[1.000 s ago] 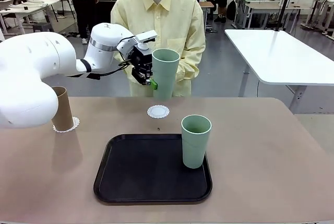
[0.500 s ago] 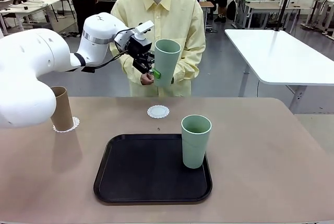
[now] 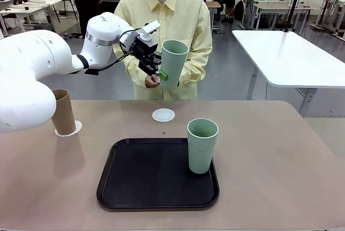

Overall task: Place coasters on the table and set cups on them.
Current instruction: Take one Reusable plastic cup from the Flat Tray and place it on a coaster set by the human.

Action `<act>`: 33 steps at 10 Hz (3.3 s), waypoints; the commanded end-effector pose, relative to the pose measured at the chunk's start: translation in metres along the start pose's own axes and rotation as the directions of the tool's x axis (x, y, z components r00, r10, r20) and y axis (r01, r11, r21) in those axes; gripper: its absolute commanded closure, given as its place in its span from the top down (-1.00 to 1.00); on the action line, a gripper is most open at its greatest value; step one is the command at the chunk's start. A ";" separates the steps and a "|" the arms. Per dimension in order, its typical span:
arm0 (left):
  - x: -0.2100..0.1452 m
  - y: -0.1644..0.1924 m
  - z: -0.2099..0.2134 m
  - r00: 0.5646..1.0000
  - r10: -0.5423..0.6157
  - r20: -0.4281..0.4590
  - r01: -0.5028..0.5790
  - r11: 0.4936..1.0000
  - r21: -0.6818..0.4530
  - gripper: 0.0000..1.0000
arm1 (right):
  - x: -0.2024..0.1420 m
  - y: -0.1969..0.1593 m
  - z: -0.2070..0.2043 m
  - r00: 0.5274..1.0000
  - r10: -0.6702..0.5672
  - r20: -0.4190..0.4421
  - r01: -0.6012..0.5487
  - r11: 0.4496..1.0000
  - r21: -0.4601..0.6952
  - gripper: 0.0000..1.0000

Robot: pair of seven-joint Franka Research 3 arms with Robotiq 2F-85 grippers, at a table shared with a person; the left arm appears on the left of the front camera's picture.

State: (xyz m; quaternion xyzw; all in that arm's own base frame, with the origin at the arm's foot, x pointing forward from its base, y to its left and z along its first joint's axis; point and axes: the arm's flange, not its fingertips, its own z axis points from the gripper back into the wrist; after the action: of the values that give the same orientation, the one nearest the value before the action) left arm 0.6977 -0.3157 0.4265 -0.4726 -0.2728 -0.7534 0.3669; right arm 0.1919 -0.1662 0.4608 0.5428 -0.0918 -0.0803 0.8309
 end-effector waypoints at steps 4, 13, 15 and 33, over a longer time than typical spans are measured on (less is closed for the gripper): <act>-0.010 -0.010 0.012 0.999 0.037 -0.006 -0.037 0.999 0.029 0.66 | 0.002 -0.001 0.000 1.000 0.019 0.000 -0.019 1.000 0.019 1.00; -0.050 -0.022 0.021 0.989 0.146 -0.035 -0.143 0.986 0.085 0.66 | 0.002 -0.001 0.000 1.000 0.019 0.000 -0.019 1.000 0.019 1.00; -0.065 -0.017 0.018 0.985 0.171 -0.006 -0.170 0.984 0.047 0.66 | 0.002 -0.001 0.000 1.000 0.019 0.000 -0.019 1.000 0.019 1.00; -0.098 -0.006 0.004 0.984 0.176 -0.010 -0.175 0.984 0.044 0.66 | 0.002 -0.001 0.000 1.000 0.019 0.000 -0.019 1.000 0.019 1.00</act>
State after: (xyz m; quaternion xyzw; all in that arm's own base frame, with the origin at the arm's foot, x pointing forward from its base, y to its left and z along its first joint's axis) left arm 0.7201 -0.2777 0.3418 -0.4958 -0.2356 -0.7153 0.4324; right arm 0.1919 -0.1662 0.4608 0.5428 -0.0919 -0.0804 0.8309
